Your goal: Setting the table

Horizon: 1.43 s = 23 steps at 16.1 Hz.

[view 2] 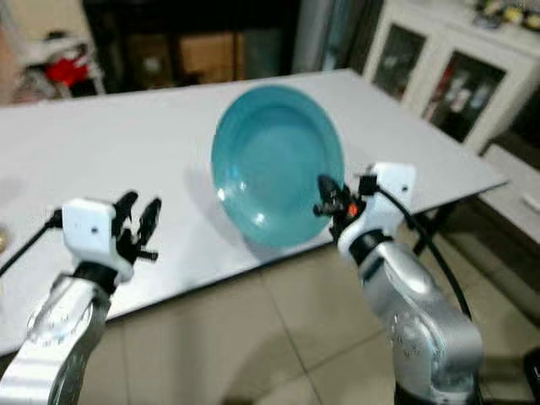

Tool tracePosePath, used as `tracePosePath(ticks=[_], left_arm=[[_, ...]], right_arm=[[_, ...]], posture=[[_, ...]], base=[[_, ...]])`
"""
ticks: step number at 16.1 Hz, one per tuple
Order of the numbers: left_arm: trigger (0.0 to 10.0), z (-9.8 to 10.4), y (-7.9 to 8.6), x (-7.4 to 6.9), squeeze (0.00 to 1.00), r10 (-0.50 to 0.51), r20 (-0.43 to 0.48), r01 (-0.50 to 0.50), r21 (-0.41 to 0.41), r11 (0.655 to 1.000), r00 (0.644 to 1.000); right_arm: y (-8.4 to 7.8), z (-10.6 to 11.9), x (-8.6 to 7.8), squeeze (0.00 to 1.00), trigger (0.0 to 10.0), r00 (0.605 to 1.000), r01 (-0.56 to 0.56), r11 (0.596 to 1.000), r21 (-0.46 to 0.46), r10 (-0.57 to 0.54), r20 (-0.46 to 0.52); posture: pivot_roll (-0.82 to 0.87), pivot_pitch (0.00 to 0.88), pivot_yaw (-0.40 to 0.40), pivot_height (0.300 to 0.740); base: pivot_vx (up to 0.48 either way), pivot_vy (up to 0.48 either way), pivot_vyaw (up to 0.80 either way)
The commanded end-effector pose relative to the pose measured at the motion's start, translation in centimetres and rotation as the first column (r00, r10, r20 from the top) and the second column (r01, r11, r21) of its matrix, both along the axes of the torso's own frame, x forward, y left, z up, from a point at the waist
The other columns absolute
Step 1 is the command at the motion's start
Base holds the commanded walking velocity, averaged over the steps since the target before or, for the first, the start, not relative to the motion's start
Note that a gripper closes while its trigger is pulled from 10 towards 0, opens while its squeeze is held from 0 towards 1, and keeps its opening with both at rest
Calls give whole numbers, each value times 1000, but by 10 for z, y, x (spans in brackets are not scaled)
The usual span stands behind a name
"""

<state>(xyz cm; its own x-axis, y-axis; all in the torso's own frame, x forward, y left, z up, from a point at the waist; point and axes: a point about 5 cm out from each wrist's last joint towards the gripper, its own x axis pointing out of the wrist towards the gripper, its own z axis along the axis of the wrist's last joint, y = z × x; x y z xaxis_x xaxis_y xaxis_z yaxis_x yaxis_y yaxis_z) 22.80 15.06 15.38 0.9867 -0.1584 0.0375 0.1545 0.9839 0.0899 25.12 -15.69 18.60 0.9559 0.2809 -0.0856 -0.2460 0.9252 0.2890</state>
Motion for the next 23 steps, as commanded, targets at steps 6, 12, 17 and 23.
tracePosePath(ticks=[6, 12, 17, 23], left_arm=[[10000, 3, 5, -7, 0, -60, -13, 60, 48, 997, 998], [10000, 11, 13, -10, 0, -311, -120, 323, 107, 940, 943], [10000, 23, 5, -27, 0, -531, -210, 545, 8, 838, 821], [10000, 19, 9, -42, 0, -568, -317, 599, -1, 801, 759]], right_arm=[[-4, -6, 1, 0, 10000, 990, -59, 984, 171, 79, -113], [1, -33, 31, 0, 10000, 934, -35, 909, 414, 177, -310], [17, -63, 48, 0, 10000, 815, -5, 860, 510, 299, -496], [24, -73, 65, 0, 10000, 749, 59, 854, 517, 305, -589]], posture=[[-11, 0, -13, 740], [4, 0, 17, 740], [35, 0, 23, 740], [50, 0, 20, 740]], base=[[265, 0, 0], [0, 0, 0], [0, 0, 0], [0, 0, 0]])
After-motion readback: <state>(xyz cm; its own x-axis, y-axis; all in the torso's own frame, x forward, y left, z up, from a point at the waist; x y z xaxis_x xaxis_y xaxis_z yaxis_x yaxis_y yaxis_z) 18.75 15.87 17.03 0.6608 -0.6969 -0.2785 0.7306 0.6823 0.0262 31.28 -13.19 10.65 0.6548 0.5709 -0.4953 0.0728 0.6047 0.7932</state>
